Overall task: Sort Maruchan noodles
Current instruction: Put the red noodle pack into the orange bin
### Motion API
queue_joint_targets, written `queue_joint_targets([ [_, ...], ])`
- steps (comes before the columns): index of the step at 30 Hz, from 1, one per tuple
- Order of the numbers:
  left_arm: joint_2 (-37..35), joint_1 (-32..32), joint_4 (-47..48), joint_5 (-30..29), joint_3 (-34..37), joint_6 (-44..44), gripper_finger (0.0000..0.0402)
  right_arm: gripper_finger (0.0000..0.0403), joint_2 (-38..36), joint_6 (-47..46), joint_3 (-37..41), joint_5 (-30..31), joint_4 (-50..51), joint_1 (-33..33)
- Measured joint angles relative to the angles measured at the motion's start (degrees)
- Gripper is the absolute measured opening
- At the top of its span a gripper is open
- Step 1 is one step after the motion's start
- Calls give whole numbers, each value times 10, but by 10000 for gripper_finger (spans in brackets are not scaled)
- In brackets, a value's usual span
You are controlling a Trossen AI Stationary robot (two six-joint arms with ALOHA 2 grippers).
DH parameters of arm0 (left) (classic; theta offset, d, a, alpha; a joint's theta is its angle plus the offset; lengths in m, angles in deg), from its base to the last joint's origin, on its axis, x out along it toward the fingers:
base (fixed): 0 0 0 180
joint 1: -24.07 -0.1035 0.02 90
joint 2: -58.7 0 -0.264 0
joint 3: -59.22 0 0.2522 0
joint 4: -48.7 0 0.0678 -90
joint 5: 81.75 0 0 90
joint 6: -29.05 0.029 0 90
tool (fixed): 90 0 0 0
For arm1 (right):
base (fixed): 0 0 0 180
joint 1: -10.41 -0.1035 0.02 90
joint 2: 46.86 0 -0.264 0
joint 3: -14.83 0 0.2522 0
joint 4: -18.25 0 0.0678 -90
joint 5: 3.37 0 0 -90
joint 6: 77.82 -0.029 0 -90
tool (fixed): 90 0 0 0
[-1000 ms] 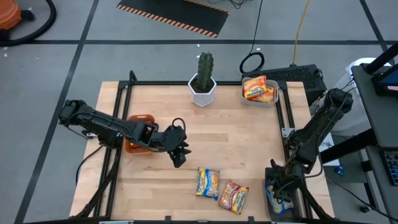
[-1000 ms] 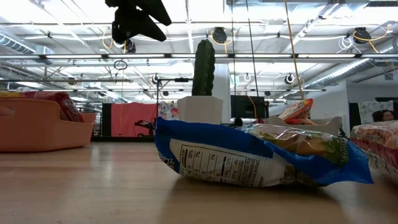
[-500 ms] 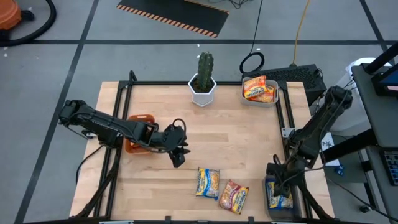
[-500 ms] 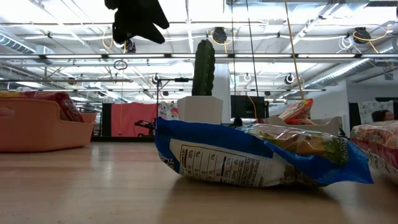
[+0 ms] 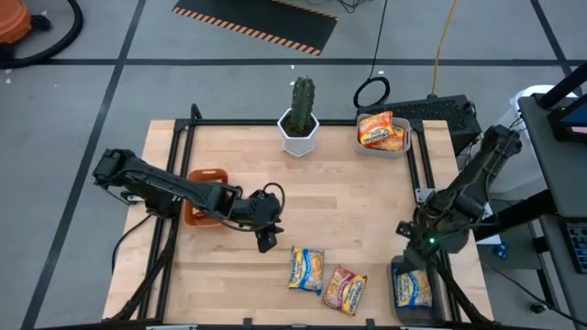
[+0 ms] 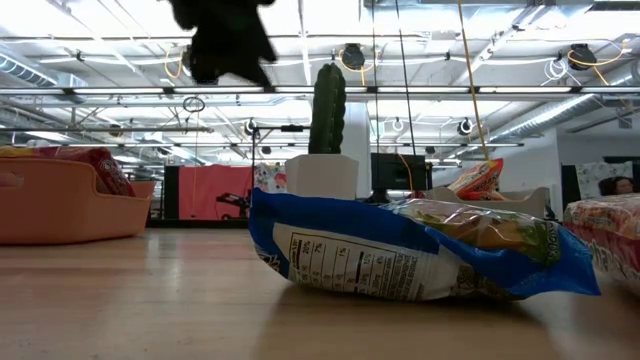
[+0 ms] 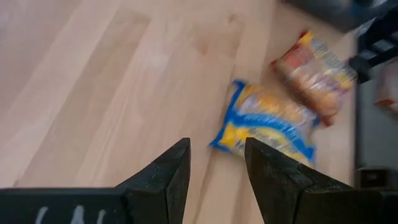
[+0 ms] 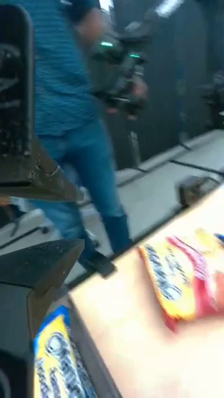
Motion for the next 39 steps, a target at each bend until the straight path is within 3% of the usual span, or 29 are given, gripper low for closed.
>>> queue_joint_targets([
  [3, 27, 0, -26, 0, 0, -1, 159, 100, 22, 28, -28, -7, 2, 42],
  [9, 73, 0, -100, 8, 0, -21, 159, 100, 92, 143, -78, -88, 47, 131],
  [15, 79, 2, -157, 1, -1, -29, 159, 100, 181, 277, -82, -223, 77, 213],
  [19, 73, 9, -163, 1, -1, -34, 159, 104, 238, 402, -82, -280, 52, 247],
  [31, 72, 37, -172, 5, 0, -103, 159, 188, 374, 690, -82, -303, -23, 260],
  [39, 72, 82, -174, -4, 0, -126, 159, 210, 414, 756, -58, -314, -22, 255],
])
